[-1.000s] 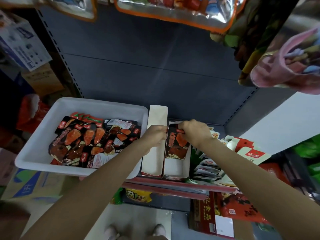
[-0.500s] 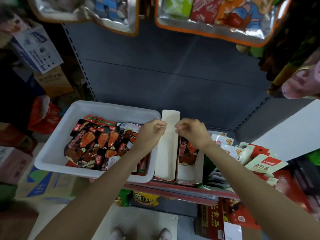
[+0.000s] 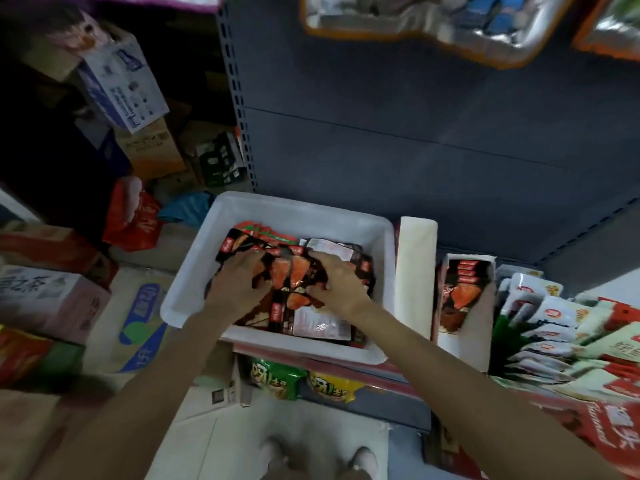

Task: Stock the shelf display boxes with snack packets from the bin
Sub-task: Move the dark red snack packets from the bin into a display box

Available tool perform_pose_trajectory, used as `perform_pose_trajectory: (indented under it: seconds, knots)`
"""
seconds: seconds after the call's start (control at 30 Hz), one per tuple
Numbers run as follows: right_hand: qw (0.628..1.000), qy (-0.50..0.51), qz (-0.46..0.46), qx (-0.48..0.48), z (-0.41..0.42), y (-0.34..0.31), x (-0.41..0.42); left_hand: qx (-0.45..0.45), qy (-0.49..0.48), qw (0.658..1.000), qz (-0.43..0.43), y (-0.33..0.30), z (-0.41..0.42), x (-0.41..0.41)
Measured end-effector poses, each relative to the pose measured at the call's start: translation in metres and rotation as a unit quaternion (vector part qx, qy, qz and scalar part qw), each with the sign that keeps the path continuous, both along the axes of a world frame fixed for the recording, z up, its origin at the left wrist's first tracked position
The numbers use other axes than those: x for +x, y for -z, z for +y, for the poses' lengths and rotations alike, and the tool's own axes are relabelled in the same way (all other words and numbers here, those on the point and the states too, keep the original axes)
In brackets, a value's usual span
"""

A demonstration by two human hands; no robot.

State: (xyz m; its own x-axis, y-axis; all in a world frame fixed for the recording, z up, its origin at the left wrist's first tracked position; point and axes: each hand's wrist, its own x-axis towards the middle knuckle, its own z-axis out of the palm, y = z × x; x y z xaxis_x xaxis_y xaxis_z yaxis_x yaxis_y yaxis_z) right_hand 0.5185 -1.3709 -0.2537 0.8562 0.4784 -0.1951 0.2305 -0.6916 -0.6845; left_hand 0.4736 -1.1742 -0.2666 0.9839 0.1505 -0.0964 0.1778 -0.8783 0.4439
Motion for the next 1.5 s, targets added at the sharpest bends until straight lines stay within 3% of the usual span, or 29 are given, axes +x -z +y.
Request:
perform_pose_trajectory:
  seconds: [0.07,0.13,0.27,0.4,0.53,0.63,0.77,0.87,0.97,1.13,1.5]
  knots:
    - [0.999,0.023,0.007,-0.027,0.018,0.011,0.002,0.007,0.029,0.997,0.065,0.007,0.013,0.000]
    - [0.994,0.107,0.026,0.011,0.034,0.016,0.005,0.013,0.053,0.992,0.110,0.013,0.019,0.002]
    - [0.972,0.217,0.074,0.056,0.053,0.011,0.018,0.036,0.069,0.989,0.124,0.020,0.021,0.006]
    - [0.954,0.281,0.080,0.074,0.056,0.006,0.028,-0.020,0.061,0.993,0.097,0.013,0.020,0.003]
    - [0.909,0.335,0.086,0.232,0.040,-0.012,0.030,-0.114,0.055,0.992,0.007,0.000,0.021,0.000]
    - [0.883,0.364,0.062,0.291,0.019,-0.032,0.026,-0.156,0.057,0.985,-0.054,-0.017,0.010,0.003]
    - [0.832,0.381,0.070,0.396,-0.007,-0.051,0.019,-0.220,0.060,0.973,-0.021,-0.041,-0.016,0.011]
    - [0.817,0.369,0.125,0.425,-0.024,-0.064,0.015,-0.315,0.051,0.948,-0.009,-0.049,-0.034,0.020]
    - [0.804,0.368,0.158,0.440,-0.043,-0.073,0.013,-0.319,0.038,0.947,-0.016,-0.054,-0.049,0.022]
    - [0.873,0.326,0.114,0.345,-0.086,-0.089,0.010,-0.347,0.064,0.936,-0.016,-0.058,-0.081,0.024]
    - [0.934,0.278,-0.046,0.221,-0.214,-0.106,0.008,-0.355,0.163,0.920,-0.003,-0.079,-0.207,0.050]
